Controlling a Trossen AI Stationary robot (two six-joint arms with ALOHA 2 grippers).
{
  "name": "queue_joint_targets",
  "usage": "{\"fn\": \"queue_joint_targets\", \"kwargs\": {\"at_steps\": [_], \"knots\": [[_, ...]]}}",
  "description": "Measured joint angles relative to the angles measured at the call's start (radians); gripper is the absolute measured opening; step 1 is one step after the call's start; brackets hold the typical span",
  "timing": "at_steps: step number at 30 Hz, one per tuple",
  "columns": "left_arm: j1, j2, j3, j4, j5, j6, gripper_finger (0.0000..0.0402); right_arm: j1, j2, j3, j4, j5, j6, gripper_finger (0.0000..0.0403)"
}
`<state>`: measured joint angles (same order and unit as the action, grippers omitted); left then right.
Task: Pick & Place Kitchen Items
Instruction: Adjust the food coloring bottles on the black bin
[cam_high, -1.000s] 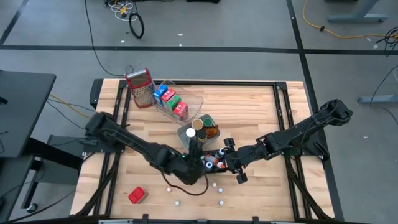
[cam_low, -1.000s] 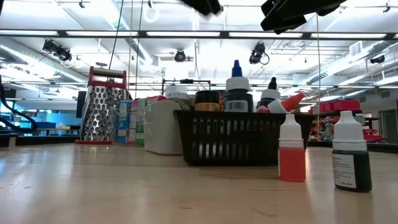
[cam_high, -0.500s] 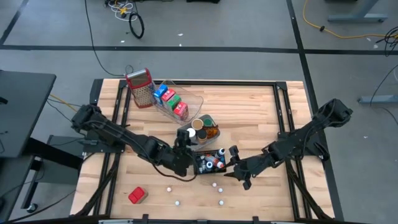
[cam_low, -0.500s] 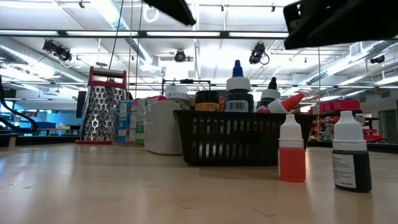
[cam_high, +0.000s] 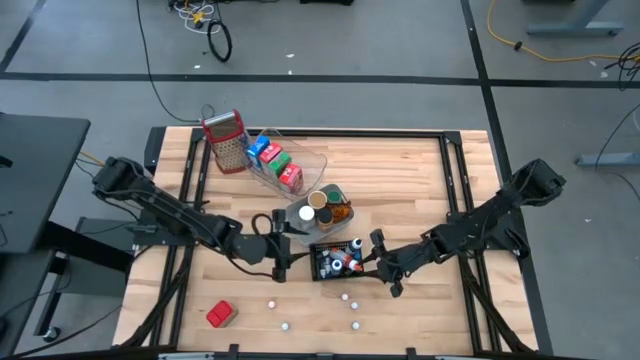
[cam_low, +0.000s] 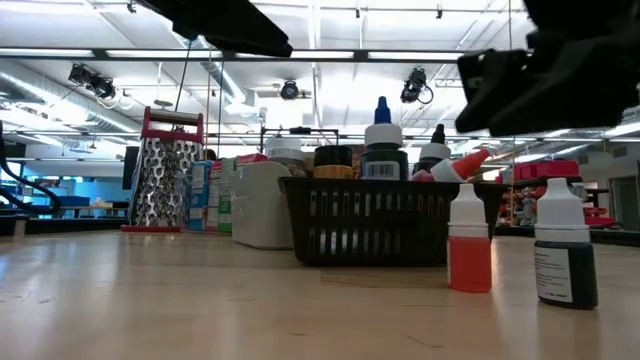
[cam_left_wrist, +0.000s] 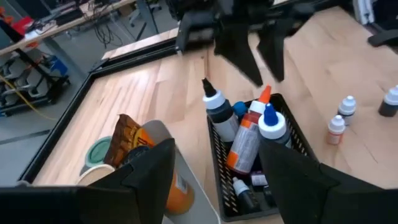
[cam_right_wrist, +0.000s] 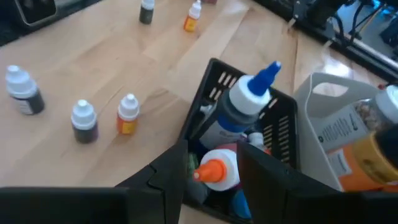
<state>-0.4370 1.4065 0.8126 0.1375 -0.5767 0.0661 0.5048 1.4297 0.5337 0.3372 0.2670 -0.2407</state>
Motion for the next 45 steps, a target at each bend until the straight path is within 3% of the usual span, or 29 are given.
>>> {"fn": "queue_joint_targets", "kwargs": {"at_steps": [10, 15, 32, 45], "knots": [[0.000, 0.001, -0.019, 0.039, 0.017, 0.005, 0.0245, -0.020, 0.102, 0.003, 0.062, -0.021, -0.101, 0.0149], [0.000, 0.001, -0.018, 0.042, 0.018, 0.002, 0.0245, -0.034, 0.102, 0.003, 0.068, 0.038, -0.109, 0.0146], [0.000, 0.001, -0.018, 0.042, 0.017, 0.002, 0.0245, -0.053, 0.101, 0.004, 0.073, 0.100, -0.169, 0.0043], [0.000, 0.001, -0.018, 0.041, 0.016, 0.002, 0.0245, -0.081, 0.081, 0.046, 0.046, 0.020, -0.165, 0.0039]]}}
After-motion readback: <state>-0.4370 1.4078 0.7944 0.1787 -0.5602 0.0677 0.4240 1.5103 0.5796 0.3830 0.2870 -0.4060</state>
